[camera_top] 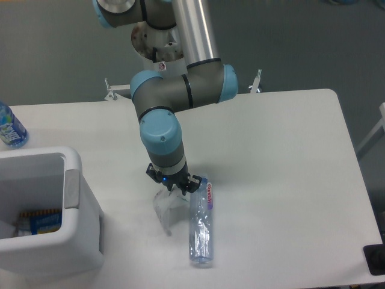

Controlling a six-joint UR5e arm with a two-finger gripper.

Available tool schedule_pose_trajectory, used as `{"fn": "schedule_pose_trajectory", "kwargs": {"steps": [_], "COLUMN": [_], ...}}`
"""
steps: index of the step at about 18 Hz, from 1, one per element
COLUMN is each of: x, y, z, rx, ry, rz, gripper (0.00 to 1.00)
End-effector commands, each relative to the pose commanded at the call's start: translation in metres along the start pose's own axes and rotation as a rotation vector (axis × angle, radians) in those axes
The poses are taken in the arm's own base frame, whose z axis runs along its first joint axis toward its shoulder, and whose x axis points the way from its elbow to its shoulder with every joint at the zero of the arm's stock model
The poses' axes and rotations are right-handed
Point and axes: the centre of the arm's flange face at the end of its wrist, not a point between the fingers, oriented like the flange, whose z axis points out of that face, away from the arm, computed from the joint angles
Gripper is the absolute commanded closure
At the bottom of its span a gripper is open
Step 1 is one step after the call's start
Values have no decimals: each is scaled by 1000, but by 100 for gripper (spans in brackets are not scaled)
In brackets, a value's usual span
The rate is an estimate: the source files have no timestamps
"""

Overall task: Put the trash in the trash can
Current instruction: 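Lower the gripper onto the white paper and close on it, then lift the white paper and carry it over the white bin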

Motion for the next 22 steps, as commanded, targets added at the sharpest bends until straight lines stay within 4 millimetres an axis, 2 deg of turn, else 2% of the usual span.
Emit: {"fn": "schedule_pose_trajectory", "kwargs": {"steps": [2,6,9,13,15,18,20,22], "x": [0,-4,-4,-17,-20,-39,-64,-80], "y": [0,4,7,18,22,24,20,18], "z": [-2,-24,-56,-96,-109,-154,-196,-232], "rx": [4,27,104,220,240,348,463,557], "ry": [1,-10,3,70,82,97,137,177], "rz": [0,-8,-20,-67,-87,-181,-275,-352], "gripper": [100,100,100,100,100,100,100,100]}}
